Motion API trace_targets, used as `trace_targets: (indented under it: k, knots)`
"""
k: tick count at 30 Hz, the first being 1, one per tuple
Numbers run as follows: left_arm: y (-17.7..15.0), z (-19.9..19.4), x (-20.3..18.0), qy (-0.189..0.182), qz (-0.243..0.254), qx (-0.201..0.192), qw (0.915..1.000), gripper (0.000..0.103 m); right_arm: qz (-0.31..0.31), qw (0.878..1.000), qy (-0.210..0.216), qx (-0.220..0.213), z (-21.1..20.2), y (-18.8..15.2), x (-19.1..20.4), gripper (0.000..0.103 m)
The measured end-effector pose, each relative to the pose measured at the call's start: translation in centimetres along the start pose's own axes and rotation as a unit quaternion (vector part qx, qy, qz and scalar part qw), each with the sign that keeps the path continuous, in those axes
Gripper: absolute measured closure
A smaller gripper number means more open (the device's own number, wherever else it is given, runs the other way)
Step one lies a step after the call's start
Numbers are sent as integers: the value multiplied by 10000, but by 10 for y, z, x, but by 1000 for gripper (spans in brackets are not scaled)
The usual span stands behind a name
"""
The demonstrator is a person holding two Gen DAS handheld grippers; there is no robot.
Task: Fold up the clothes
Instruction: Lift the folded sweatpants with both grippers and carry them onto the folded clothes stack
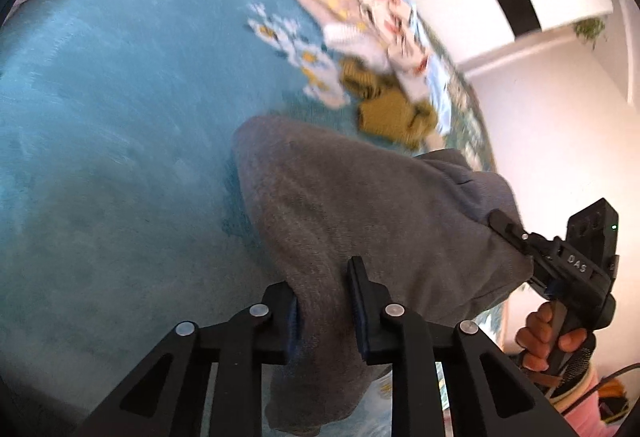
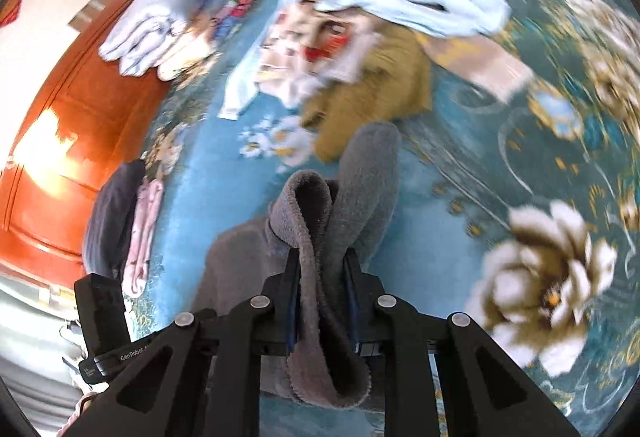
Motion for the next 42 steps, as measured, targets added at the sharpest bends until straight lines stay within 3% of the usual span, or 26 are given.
trace_targets:
  k: [7,10,13,20,26,30,32,37,42]
  knots:
    - [30,-71,43,204,-273,-961,9948,79,-750,9953,440,424,47,40,72,85]
    - [47,-112,72,230,-687,-1481,9863,79,-1166,9881,745,679,80,59,119,85]
    - [62,-164,109,355,-1041,-2051,9725,79,-1601,9757,1167,938,118,78,177,85]
    - [81,-260,183,900,-1399,-2945,9411,79,-2564,9286,2059,1720,222,105,324,85]
    - [98,-312,250,1345,-1880,-3467,9091,79,-3321,8815,2524,2214,309,103,439,85]
    - [106,-324,288,1613,-2096,-3677,8915,80,-3657,8554,2671,2516,366,98,492,85]
    - [110,-318,309,1672,-2289,-3653,8867,80,-3652,8540,2684,2556,392,100,500,85]
    - [107,-282,346,1677,-2704,-3325,8878,80,-3494,8595,2701,2575,456,106,506,88]
    - [99,-271,357,1622,-2858,-3192,8889,75,-3145,8809,2373,2625,497,106,476,88]
Point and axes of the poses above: each gripper's, at about its wrist camera, not at the fingertips, and z roughly the way its jaws point, x to its left, y to its top, the point moved 2 cm from there along z, roughly the way its jaws point, and after that the axes turned 15 degrees about y, right-handed, at the moved point
